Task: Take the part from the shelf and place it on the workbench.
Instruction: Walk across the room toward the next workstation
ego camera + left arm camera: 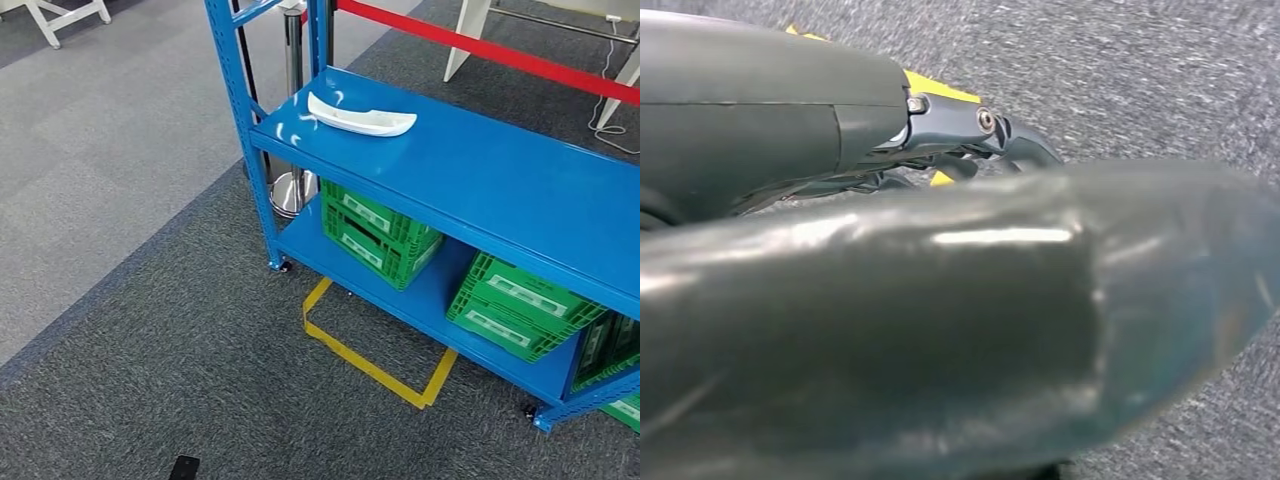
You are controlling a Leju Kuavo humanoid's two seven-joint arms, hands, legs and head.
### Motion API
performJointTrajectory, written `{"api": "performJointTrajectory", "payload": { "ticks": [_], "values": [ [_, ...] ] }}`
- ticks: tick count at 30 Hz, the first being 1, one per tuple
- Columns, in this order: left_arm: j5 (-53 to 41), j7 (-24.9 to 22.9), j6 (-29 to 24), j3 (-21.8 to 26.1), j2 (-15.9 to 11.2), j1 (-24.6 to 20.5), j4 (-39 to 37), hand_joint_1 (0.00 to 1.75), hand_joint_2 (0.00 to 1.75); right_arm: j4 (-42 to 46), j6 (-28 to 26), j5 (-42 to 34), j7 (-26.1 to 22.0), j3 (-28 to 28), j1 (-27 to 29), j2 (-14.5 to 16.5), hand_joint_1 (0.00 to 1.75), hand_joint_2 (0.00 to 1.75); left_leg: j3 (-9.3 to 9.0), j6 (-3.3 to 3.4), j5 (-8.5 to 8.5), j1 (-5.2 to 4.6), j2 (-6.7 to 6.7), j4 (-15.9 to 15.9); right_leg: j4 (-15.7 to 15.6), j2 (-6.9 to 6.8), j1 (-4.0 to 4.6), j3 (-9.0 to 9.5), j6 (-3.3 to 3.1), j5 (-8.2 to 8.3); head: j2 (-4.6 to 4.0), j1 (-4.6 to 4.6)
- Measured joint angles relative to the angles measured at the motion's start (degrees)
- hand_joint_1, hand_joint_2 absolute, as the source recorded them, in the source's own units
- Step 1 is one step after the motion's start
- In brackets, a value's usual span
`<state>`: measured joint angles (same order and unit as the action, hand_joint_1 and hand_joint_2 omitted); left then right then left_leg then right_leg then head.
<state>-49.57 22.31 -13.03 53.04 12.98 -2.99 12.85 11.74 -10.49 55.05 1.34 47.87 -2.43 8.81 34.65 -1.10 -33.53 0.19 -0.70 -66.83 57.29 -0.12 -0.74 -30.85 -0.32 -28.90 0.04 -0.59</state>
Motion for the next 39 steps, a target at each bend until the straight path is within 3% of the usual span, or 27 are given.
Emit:
{"api": "performJointTrajectory", "payload": {
  "ticks": [2,3,4,6,7,9,12,14,16,17,18,19,21,22,24,27,29,32,33,34,35,38,39],
  "values": [
    [0.0,-0.01,0.01,0.02,0.0,0.08,0.0,0.0,0.0,0.0,0.09,0.04,-0.07,0.0,0.03,0.01,0.0,0.0,3.49,-0.03,-2.05,0.01,0.09,-6.74,0.02,0.13,0.15,0.25,-0.28,-0.3,0.0,0.02],
    [0.0,-0.02,0.02,0.03,0.0,0.12,0.0,0.0,0.0,0.0,0.11,0.06,-0.1,0.0,0.08,0.02,0.0,0.0,4.18,0.07,-1.64,0.0,0.13,-7.73,0.02,0.22,0.22,0.46,-0.31,-0.47,0.0,0.02],
    [0.0,-0.02,0.02,0.04,-0.01,0.16,0.0,0.0,0.0,0.0,0.12,0.08,-0.14,0.0,0.12,0.02,0.0,0.0,3.66,0.29,0.11,-0.02,0.16,-6.09,0.02,0.36,0.26,0.81,-0.28,-0.68,0.0,0.02],
    [0.0,-0.02,0.02,0.08,-0.02,0.17,0.0,0.0,0.0,0.0,0.12,0.11,-0.21,0.0,0.16,0.08,0.0,0.0,0.49,0.98,4.54,-0.2,0.31,1.43,-0.01,0.6,0.33,1.48,-0.06,-1.18,0.0,0.01],
    [-0.01,-0.03,0.02,0.09,-0.03,0.13,0.0,0.0,0.0,0.0,0.12,0.14,-0.26,0.0,0.1,0.13,0.0,0.0,-1.19,1.34,5.9,-0.32,0.4,5.34,-0.02,0.74,0.4,1.73,0.18,-1.48,0.0,0.01],
    [-0.04,-0.08,0.03,0.09,-0.03,0.05,0.0,0.0,0.0,-0.01,0.13,0.16,-0.32,0.0,0.0,0.23,0.0,0.0,-2.65,1.87,5.99,-0.59,0.53,8.8,-0.1,0.8,0.46,1.81,0.87,-1.62,0.0,0.0],
    [-0.07,-0.14,0.01,0.13,-0.02,0.16,0.0,0.0,0.0,-0.01,0.18,0.16,-0.32,0.0,0.03,0.3,0.0,0.0,-3.69,2.63,5.94,-0.45,0.63,10.21,0.64,0.69,0.39,2.08,1.91,-1.3,-0.02,-0.08],
    [-0.08,-0.19,0.0,0.16,-0.02,0.13,0.0,0.0,0.0,-0.01,0.25,0.16,-0.32,0.0,-0.1,0.3,0.0,0.0,-4.79,3.09,5.84,-0.26,0.6,10.91,4.83,0.63,0.31,-0.35,2.36,-3.03,-0.03,-0.39],
    [-0.09,-0.36,0.0,0.18,0.01,0.04,0.0,0.0,0.0,-0.01,0.35,0.16,-0.33,0.0,-0.19,0.3,0.0,0.0,-5.28,3.38,5.36,-0.32,0.51,11.08,12.14,0.6,0.21,-5.0,2.73,-5.85,-0.02,-0.63],
    [-0.08,-0.49,-0.01,0.19,0.02,0.05,0.0,0.0,0.0,-0.01,0.39,0.16,-0.3,0.0,-0.09,0.3,0.0,0.0,-5.54,3.43,5.04,-0.38,0.49,11.07,14.96,0.59,0.17,-7.17,2.86,-6.65,-0.02,-0.68],
    [-0.07,-0.59,-0.02,0.21,0.03,0.12,0.0,0.0,0.0,-0.02,0.43,0.16,-0.27,0.0,0.07,0.3,0.0,0.0,-5.94,3.42,4.67,-0.41,0.5,11.07,15.95,0.57,0.15,-8.47,2.94,-6.37,-0.02,-0.67],
    [-0.03,-0.66,-0.03,0.24,0.02,0.2,0.0,0.0,0.0,-0.02,0.47,0.17,-0.23,0.0,0.23,0.3,0.0,0.0,-6.49,3.37,4.25,-0.43,0.53,11.07,14.79,0.55,0.14,-8.67,2.93,-4.83,-0.02,-0.69],
    [0.03,-0.69,-0.07,0.29,0.03,0.32,0.0,0.0,0.0,-0.02,0.54,0.23,-0.22,0.0,0.44,0.3,0.0,0.0,-7.86,3.09,3.18,-0.42,0.56,11.08,7.77,0.35,0.16,-6.46,2.7,0.29,-0.02,-0.69],
    [0.04,-0.69,-0.09,0.33,0.03,0.3,0.0,0.0,0.0,-0.03,0.61,0.27,-0.24,-0.01,0.42,0.31,0.0,0.0,-8.43,2.83,2.64,-0.46,0.55,11.03,4.37,0.14,0.28,-5.27,2.52,1.57,-0.02,-0.68],
    [0.04,-0.69,-0.13,0.39,0.03,0.19,0.0,0.0,0.0,-0.04,0.73,0.31,-0.3,-0.02,0.37,0.37,0.0,0.0,-8.95,2.13,1.69,-0.56,0.45,10.83,1.28,-0.29,0.56,-3.78,1.7,1.74,-0.02,-0.58],
    [0.09,-0.69,-0.17,0.46,0.04,0.12,0.0,0.0,0.0,-0.04,0.89,0.43,-0.44,-0.02,0.61,0.45,0.0,0.0,-9.28,1.24,1.13,-0.54,0.38,9.18,0.99,-0.28,0.57,-2.58,0.21,1.09,-0.02,-0.32],
    [0.16,-0.69,-0.14,0.5,0.05,-0.02,0.0,0.0,0.0,-0.04,0.99,0.53,-0.63,-0.02,0.57,0.5,0.0,0.0,-6.84,0.73,0.57,-0.41,0.48,4.18,0.83,-0.17,0.4,-0.98,-0.43,0.38,-0.02,-0.08],
    [0.26,-0.69,0.01,0.55,0.07,-0.07,0.0,0.0,0.0,-0.04,1.1,0.67,-0.9,-0.02,0.46,0.61,0.0,0.0,0.43,0.22,-3.28,-0.23,0.53,-5.95,0.78,0.08,0.42,0.79,-0.76,-1.14,-0.02,0.19],
    [0.28,-0.74,0.04,0.57,0.07,0.03,0.0,0.0,0.0,-0.04,1.1,0.72,-0.93,-0.02,0.51,0.63,0.0,0.0,2.14,0.21,-4.23,-0.22,0.53,-7.2,0.78,0.21,0.43,1.53,-0.76,-1.7,-0.02,0.2],
    [0.3,-0.84,0.05,0.59,0.07,0.13,0.0,0.0,0.0,-0.04,1.1,0.75,-0.95,-0.02,0.56,0.63,0.0,0.0,3.12,0.31,-4.06,-0.23,0.53,-6.72,0.79,0.36,0.44,2.38,-0.72,-2.32,-0.02,0.19],
    [0.28,-1.02,0.05,0.61,0.06,0.21,0.0,0.0,0.0,-0.04,1.1,0.79,-0.98,-0.02,0.59,0.66,0.0,0.0,3.35,0.49,-2.39,-0.28,0.53,-4.57,0.79,0.49,0.45,3.3,-0.63,-2.99,-0.02,0.2],
    [0.17,-1.86,0.01,0.73,0.03,0.39,-0.03,0.0,0.0,-0.07,1.1,0.84,-1.18,-0.02,0.55,0.85,0.0,0.0,2.87,1.37,6.56,-0.74,0.6,4.11,0.88,0.73,0.55,4.96,-0.02,-5.03,-0.02,0.28],
    [0.14,-2.08,0.0,0.78,0.03,0.47,-0.05,0.0,0.0,-0.08,1.1,0.8,-1.27,-0.02,0.51,0.93,0.0,0.0,2.88,1.63,8.17,-0.89,0.64,5.38,0.86,0.79,0.61,5.08,0.25,-5.59,-0.02,0.32]
  ]
}}
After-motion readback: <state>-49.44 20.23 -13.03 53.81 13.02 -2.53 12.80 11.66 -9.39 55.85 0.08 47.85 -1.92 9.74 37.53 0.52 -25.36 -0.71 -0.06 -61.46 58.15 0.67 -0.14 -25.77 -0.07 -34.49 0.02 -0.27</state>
